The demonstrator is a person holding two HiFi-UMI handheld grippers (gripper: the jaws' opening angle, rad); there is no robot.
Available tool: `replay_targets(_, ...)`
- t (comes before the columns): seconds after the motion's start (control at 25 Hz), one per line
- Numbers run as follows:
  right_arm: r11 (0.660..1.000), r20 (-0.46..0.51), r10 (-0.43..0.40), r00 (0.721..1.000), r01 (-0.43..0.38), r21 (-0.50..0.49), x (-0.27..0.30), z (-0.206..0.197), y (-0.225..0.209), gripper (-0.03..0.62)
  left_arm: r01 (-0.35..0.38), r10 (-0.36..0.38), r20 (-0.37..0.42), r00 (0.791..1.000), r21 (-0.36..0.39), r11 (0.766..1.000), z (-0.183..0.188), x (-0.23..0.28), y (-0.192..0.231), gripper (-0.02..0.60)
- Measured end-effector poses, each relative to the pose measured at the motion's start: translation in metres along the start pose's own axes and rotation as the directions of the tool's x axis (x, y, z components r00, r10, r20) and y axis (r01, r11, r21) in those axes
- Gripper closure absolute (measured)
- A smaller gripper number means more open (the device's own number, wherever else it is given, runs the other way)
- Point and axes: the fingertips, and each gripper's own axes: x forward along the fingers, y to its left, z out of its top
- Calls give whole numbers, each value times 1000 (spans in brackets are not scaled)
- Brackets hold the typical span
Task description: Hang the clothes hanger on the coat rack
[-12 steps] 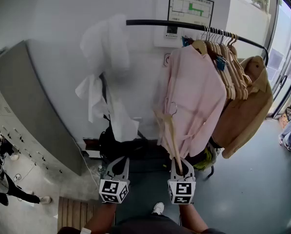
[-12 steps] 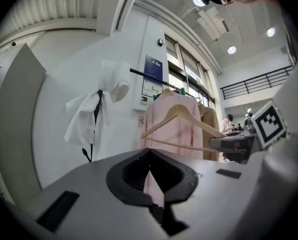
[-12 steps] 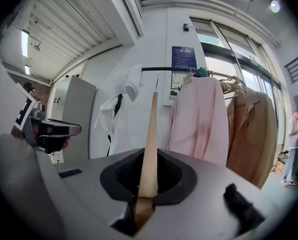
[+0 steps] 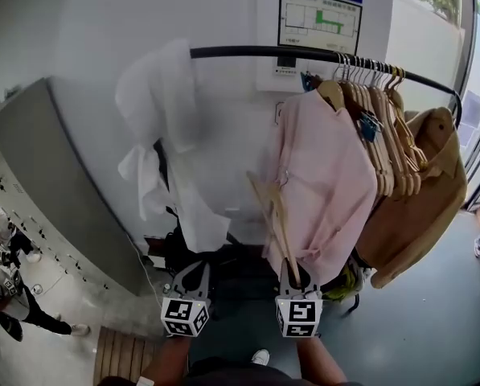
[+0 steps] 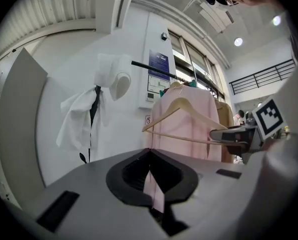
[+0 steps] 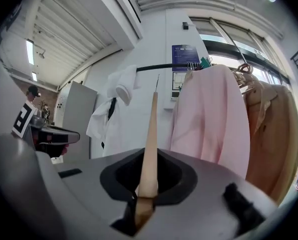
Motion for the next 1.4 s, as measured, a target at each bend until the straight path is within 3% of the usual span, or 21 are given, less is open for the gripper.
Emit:
replay_targets(0.28, 998, 58, -60, 996, 61, -14, 37, 46, -23, 554, 34, -34, 5, 999, 1, 999, 10, 34, 5, 572)
replay_targets(0.56, 990, 133, -122, 984, 130, -55, 75, 124, -40, 554, 132, -132, -3, 991, -6, 991, 8, 53, -9, 572)
replay_targets(0.92, 978, 173, -149, 974, 171, -117, 129, 231, -57, 554, 133, -133, 5, 991, -23, 991, 11, 56, 8, 572)
replay_targets(1.12, 980, 97, -139, 985, 151, -131, 151, 242, -58, 553, 128, -128, -4, 992, -31, 991, 5, 50, 14, 572)
replay_targets(1.4, 982, 59, -139, 989, 145, -117, 161, 223, -54, 553, 117, -117, -6, 993, -35, 993, 3, 50, 21, 572)
